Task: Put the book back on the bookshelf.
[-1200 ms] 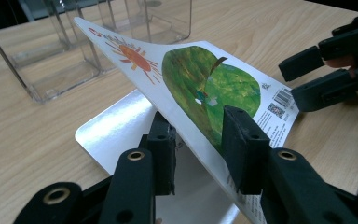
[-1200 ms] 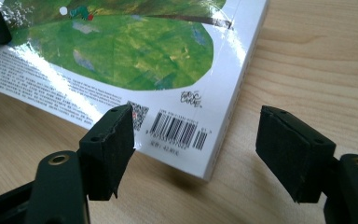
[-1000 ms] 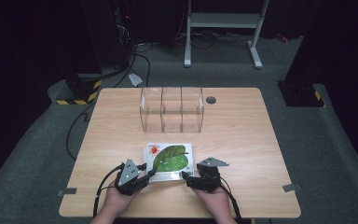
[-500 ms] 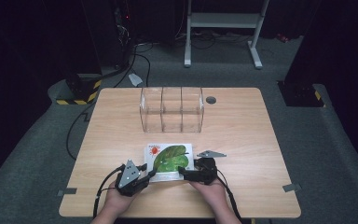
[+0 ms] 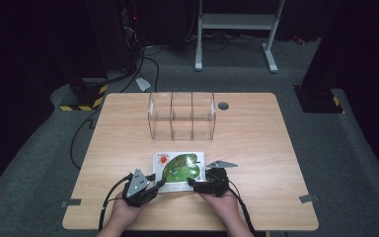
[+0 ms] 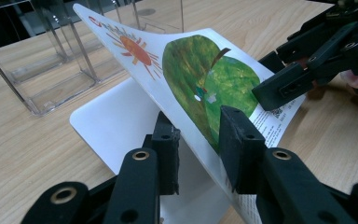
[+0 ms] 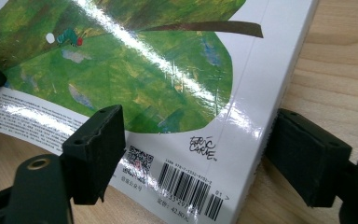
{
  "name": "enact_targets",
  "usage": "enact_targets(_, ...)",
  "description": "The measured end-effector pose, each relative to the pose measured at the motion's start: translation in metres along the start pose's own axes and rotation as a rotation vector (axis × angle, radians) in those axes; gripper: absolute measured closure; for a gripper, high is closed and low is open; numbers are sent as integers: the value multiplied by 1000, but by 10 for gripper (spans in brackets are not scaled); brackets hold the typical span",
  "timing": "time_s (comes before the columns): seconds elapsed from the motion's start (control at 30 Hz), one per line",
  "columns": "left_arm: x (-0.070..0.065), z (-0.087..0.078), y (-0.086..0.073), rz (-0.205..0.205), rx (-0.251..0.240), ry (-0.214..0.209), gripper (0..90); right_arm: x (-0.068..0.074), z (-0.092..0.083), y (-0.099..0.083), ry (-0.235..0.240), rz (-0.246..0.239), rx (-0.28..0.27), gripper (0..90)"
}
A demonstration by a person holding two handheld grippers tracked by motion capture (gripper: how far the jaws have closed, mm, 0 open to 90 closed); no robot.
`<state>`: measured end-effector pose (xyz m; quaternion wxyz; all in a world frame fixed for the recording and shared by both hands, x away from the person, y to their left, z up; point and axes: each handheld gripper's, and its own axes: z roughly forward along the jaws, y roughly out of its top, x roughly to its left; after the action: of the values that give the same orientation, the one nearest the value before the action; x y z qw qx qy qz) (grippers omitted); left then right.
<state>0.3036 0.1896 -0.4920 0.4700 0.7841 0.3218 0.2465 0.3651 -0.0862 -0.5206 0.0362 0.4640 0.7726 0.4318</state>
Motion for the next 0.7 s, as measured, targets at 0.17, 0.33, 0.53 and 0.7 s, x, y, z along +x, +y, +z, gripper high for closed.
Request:
enact_targets(0.17,2,1,0,-27,2,3,696,3,-5,-1,-35,-24,-31,267)
enact_targets(0.33,5,2,-1,-51,5,-2,702,5,-9,-3,-58,-45,-52,301)
enact_targets(0.53,8,4,-4,-83,13,-14,708,8,-10,-7,-87,-59,-80,326)
enact_targets(0.7,9,4,-4,-86,14,-17,710,9,-14,-10,-99,-71,-99,360)
